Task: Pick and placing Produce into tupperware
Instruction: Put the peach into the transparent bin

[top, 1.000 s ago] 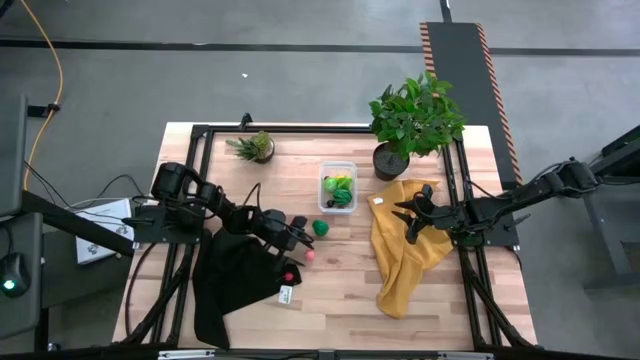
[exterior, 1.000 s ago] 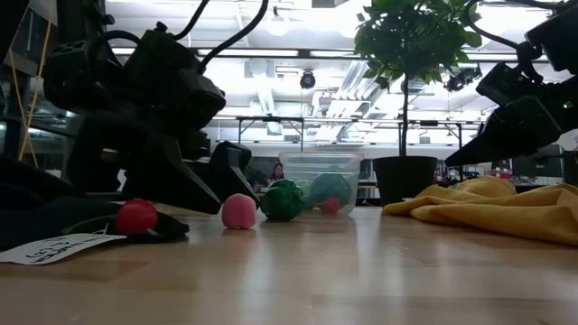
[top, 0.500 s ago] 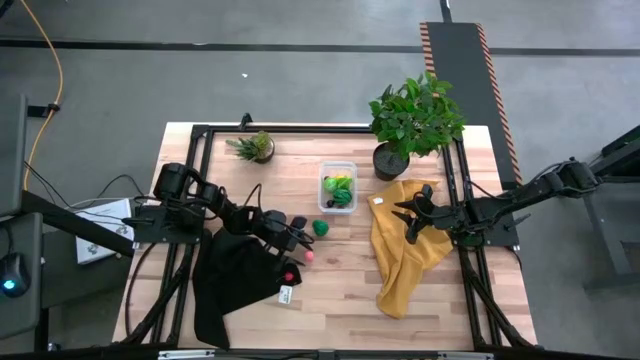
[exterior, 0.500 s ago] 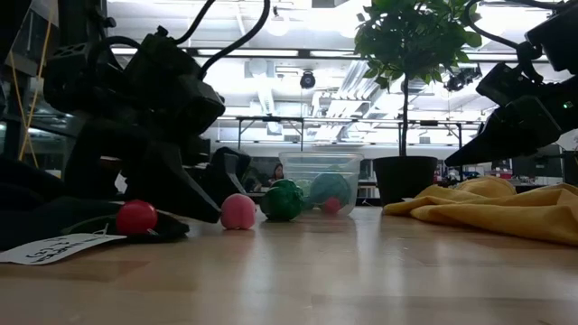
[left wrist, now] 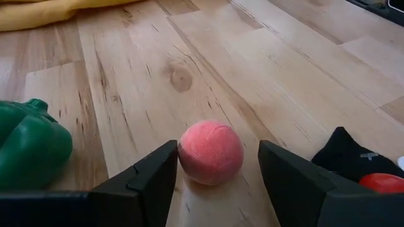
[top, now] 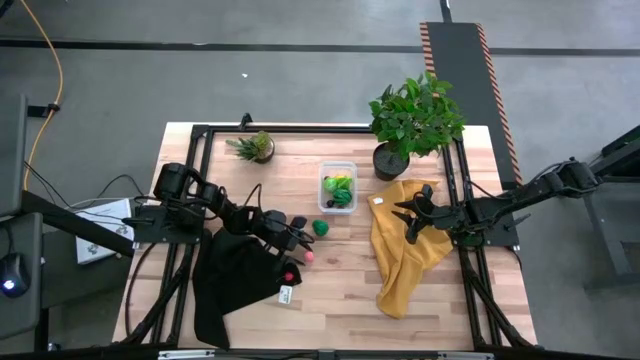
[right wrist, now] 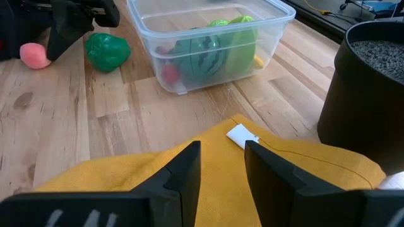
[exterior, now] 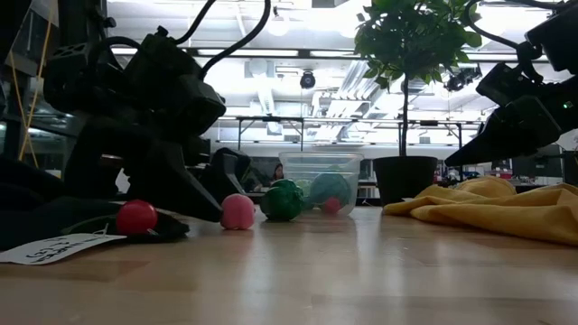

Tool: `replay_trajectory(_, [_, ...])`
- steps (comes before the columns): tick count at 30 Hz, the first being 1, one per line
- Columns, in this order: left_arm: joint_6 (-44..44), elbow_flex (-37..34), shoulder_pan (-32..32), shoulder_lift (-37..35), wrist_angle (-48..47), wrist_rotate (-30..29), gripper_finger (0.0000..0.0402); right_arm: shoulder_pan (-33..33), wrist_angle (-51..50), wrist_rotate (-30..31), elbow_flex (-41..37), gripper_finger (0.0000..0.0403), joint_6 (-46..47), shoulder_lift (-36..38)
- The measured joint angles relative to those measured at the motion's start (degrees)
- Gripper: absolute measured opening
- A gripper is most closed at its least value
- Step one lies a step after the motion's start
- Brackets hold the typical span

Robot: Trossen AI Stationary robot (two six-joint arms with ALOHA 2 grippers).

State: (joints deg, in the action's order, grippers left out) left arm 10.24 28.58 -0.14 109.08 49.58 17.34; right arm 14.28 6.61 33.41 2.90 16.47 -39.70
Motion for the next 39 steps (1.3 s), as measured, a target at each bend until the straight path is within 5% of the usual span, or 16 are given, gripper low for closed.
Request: replay_trajectory(39, [-0.4,1.5,0.1,1.9,0.1,0.0,0.0193,0.0,0.0,0.0,0.0,0.0114,0.0,0.0])
